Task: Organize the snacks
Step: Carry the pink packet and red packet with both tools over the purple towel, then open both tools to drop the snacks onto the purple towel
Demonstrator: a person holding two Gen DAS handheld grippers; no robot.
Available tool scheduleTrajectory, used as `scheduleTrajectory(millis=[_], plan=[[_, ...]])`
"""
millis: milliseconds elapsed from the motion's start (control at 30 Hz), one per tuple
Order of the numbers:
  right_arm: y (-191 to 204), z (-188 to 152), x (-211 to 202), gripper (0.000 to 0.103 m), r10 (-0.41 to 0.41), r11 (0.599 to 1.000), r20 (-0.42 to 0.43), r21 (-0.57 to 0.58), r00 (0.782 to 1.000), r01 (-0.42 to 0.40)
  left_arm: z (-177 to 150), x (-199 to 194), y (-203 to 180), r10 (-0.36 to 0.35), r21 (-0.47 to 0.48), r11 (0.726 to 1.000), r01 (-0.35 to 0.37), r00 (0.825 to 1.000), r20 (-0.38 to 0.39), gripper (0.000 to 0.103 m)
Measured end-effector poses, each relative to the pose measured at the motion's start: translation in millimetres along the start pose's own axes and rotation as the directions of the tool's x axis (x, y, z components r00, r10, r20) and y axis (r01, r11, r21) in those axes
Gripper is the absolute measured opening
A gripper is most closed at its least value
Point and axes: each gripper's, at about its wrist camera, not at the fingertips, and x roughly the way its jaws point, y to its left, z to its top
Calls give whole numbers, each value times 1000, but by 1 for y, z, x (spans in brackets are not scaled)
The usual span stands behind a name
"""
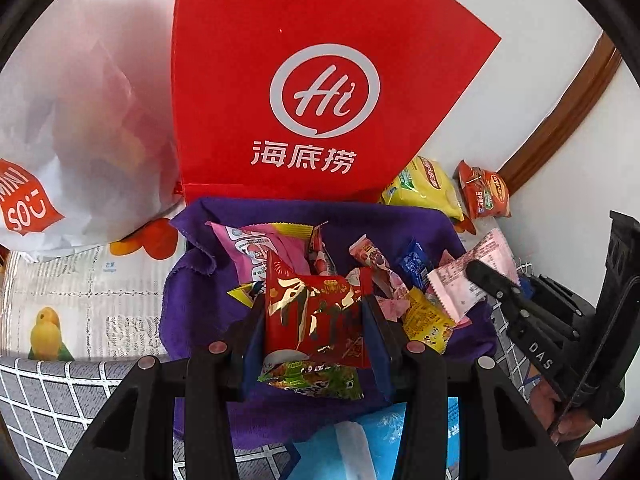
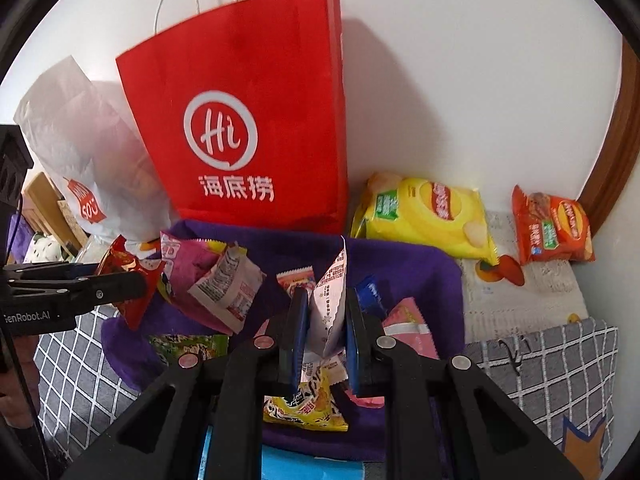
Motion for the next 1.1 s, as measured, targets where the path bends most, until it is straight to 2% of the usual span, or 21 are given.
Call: scheduleTrajectory(millis=[533, 1100], plan=[[7, -9, 21, 18, -38, 998, -59, -44, 998, 36, -5, 30, -2, 23, 16, 1000, -21, 997, -74, 43], [7, -13, 31, 18, -81, 994, -76, -74, 994, 75, -7, 44, -2, 31, 14, 999, -30, 995, -99, 43]])
